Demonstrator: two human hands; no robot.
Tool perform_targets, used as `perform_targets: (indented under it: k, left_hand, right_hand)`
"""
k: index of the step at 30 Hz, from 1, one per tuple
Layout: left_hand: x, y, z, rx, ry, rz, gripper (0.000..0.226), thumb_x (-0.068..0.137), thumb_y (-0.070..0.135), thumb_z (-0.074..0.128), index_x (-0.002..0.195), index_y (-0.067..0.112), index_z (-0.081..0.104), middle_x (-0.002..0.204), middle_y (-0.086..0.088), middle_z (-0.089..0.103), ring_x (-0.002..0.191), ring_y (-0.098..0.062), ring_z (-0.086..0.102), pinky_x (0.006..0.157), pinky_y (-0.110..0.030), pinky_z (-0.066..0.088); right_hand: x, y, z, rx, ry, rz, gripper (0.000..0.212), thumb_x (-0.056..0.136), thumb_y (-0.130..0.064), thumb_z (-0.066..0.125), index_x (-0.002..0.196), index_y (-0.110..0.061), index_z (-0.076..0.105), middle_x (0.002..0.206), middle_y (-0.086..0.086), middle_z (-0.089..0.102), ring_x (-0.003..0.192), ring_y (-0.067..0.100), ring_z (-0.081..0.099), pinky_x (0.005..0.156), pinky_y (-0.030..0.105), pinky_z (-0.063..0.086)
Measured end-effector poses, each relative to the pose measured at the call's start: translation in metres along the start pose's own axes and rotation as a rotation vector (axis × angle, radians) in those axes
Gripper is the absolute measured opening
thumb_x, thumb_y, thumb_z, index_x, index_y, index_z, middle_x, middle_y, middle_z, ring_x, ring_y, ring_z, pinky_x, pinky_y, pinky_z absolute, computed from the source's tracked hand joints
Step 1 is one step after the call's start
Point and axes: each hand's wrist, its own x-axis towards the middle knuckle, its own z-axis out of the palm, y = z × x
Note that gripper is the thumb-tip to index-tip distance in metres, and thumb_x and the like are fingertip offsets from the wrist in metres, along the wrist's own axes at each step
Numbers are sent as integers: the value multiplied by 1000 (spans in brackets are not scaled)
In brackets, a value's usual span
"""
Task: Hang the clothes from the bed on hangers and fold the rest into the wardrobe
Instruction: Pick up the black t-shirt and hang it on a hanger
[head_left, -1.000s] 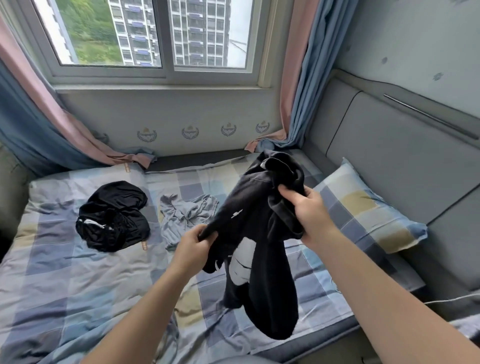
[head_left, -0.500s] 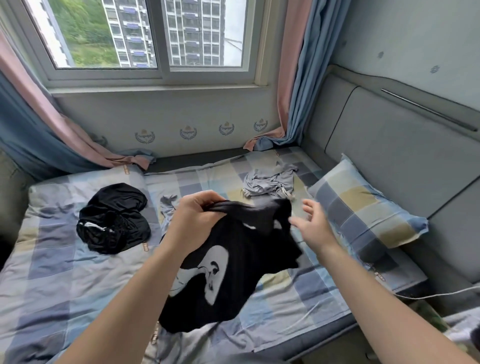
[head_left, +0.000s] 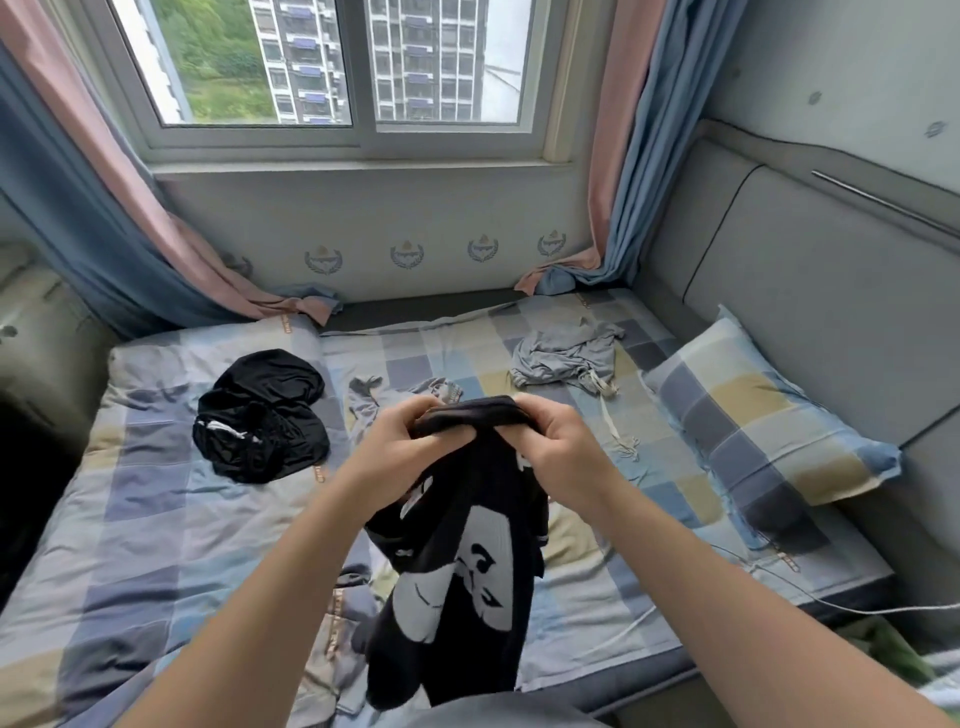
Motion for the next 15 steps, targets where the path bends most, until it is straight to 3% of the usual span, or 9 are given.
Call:
perform_targets:
  k: [3, 5, 7, 10, 13, 15]
  left_hand:
    - [-11, -38, 9, -39, -82, -183, 14, 88, 14, 75, 90, 27, 78, 87, 6, 76, 82, -10, 73, 71, -21, 54]
    - [-18, -67, 19, -18, -158, -297, 11, 90, 7, 72, 93, 16, 76, 86, 4, 76, 84, -14, 72, 75, -27, 55]
    - [-23, -88, 32, -25, -182, -352, 21, 94, -3, 63, 99, 15, 73, 89, 6, 77, 89, -16, 72, 79, -26, 55]
    - [-23, -98, 44, 4, -62, -368, 21, 99, 1, 57, 102, 17, 70, 90, 8, 77, 94, -16, 71, 81, -24, 54]
    - [-12, -92, 40, 119, 145, -298, 15, 101, 12, 57, 89, 9, 65, 72, 0, 66, 72, -20, 58, 64, -30, 43]
    - [-6, -74, 37, 120, 207, -222, 20, 101, 14, 57, 84, 5, 62, 67, -3, 54, 66, -20, 48, 63, -36, 35]
  right_hand:
    - [0, -3, -11, 66, 116, 1, 20, 103, -9, 51, 106, -7, 70, 104, 20, 70, 100, 32, 68, 91, 41, 55]
    - [-1, -6, -21, 121, 201, 2, 21, 103, -10, 51, 104, -9, 72, 103, 17, 72, 96, 26, 69, 90, 37, 55]
    - [-5, -8, -33, 201, 272, 21, 24, 103, -12, 51, 101, -15, 74, 100, 9, 74, 95, 19, 69, 89, 36, 57]
    - [-9, -1, -55, 282, 381, 83, 24, 104, -16, 51, 103, -17, 75, 103, 6, 75, 96, 20, 71, 88, 40, 59]
    - [-17, 21, -78, 217, 502, 173, 19, 103, -17, 53, 102, -17, 71, 99, 6, 73, 90, 24, 67, 86, 46, 58]
    - [-24, 41, -93, 53, 603, 244, 19, 101, -8, 52, 97, -21, 65, 96, 2, 70, 88, 19, 65, 75, 32, 55]
